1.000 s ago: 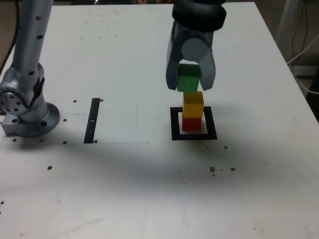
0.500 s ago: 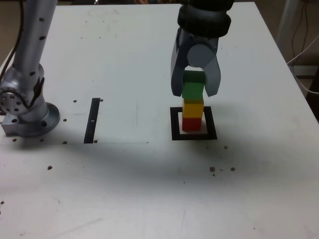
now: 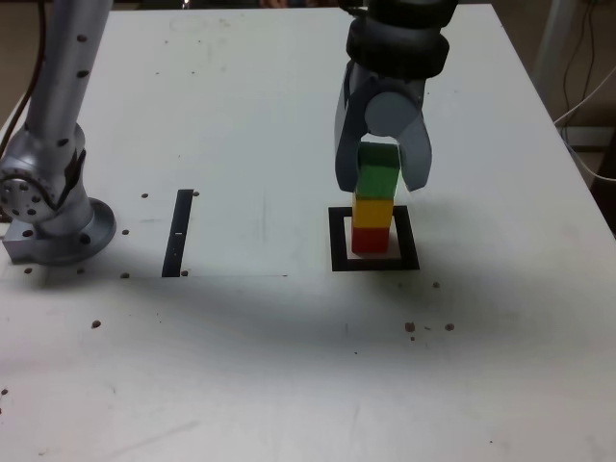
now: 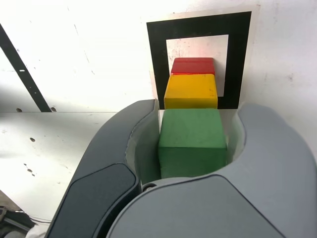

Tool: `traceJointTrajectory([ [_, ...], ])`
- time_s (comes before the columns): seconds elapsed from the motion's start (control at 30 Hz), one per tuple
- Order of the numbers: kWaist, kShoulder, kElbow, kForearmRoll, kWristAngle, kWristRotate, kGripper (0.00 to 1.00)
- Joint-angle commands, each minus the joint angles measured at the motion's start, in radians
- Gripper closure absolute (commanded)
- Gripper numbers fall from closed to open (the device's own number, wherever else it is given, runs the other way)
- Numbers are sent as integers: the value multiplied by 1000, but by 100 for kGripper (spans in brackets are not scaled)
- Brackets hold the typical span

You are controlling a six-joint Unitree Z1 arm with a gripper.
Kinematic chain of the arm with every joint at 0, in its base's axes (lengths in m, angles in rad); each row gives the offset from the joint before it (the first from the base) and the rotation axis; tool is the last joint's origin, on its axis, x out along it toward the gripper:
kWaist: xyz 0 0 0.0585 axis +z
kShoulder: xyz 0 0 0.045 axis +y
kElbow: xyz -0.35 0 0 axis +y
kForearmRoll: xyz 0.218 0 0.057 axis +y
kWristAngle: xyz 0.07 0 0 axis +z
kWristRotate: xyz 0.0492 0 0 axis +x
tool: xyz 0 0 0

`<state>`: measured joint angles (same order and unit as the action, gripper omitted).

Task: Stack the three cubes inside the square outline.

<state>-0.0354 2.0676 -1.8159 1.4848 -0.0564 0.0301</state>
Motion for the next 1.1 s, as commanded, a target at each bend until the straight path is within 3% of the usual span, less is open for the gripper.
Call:
traceJointTrajectory([
  [0.0, 3, 1, 4, -4, 1, 4, 5],
  [0.5, 7, -31, 29, -19, 8, 4, 1],
  [0.77, 7, -140, 60, -22, 53, -3, 0],
  [1.07, 7, -245, 129, -17, 61, -10, 0],
])
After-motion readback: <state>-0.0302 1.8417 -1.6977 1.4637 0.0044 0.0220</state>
